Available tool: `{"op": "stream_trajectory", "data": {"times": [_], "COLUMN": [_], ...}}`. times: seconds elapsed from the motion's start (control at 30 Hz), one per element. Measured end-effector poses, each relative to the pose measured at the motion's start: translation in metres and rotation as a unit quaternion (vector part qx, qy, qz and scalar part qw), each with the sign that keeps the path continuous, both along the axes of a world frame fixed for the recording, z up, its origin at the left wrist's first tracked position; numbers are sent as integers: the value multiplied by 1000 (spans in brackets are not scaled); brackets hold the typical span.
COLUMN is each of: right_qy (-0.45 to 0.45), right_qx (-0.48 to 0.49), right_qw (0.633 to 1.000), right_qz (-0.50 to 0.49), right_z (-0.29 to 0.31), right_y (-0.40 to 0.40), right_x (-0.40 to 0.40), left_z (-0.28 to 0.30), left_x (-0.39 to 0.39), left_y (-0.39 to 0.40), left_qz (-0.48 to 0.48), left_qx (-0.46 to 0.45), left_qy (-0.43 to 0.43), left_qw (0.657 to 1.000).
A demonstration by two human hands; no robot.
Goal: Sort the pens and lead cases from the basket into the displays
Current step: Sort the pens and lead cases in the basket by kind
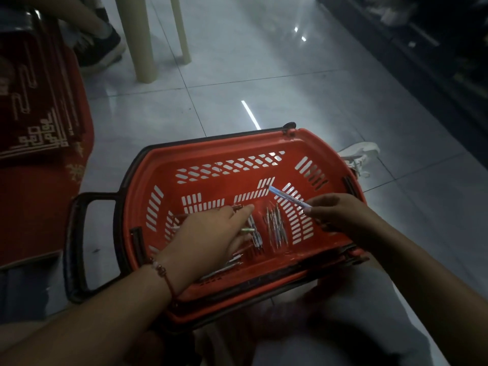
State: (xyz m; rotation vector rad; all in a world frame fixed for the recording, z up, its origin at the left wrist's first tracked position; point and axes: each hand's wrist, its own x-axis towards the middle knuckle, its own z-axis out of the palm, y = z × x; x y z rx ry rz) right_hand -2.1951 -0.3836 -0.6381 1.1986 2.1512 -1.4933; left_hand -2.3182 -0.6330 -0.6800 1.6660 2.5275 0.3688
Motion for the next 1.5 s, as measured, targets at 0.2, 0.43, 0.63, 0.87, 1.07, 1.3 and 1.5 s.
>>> {"op": "stream_trajectory", "data": {"times": [0.2, 0.43, 0.63, 0.87, 1.07, 1.3, 1.5], "right_qy": [29, -15, -131, -205, -242, -233, -138], "right_qx": [92, 3, 135, 179, 228, 184, -174], "right_qw": [994, 999, 964, 929, 902, 909, 954], "right_qz": [54, 45, 188, 250, 277, 292, 200], "right_z": [-33, -105, -189, -266, -287, -258, -154], "right_y": [11, 32, 32, 28, 18, 7, -30], "right_x": [-43, -90, -120, -134, -137, -142, -128], "left_z": [0, -19, -34, -54, -66, -73, -63], "left_x": [-3, -12, -15, -20, -23, -26, -31], "left_y": [-4, -8, -7, -6, -4, -6, -1], "left_qz": [30, 59, 74, 83, 77, 77, 65], "left_qx": [-14, -59, -75, -77, -96, -105, -51], "left_qy": [-68, -108, -132, -170, -153, -143, -150], "left_qw": [997, 991, 986, 979, 980, 981, 985]}}
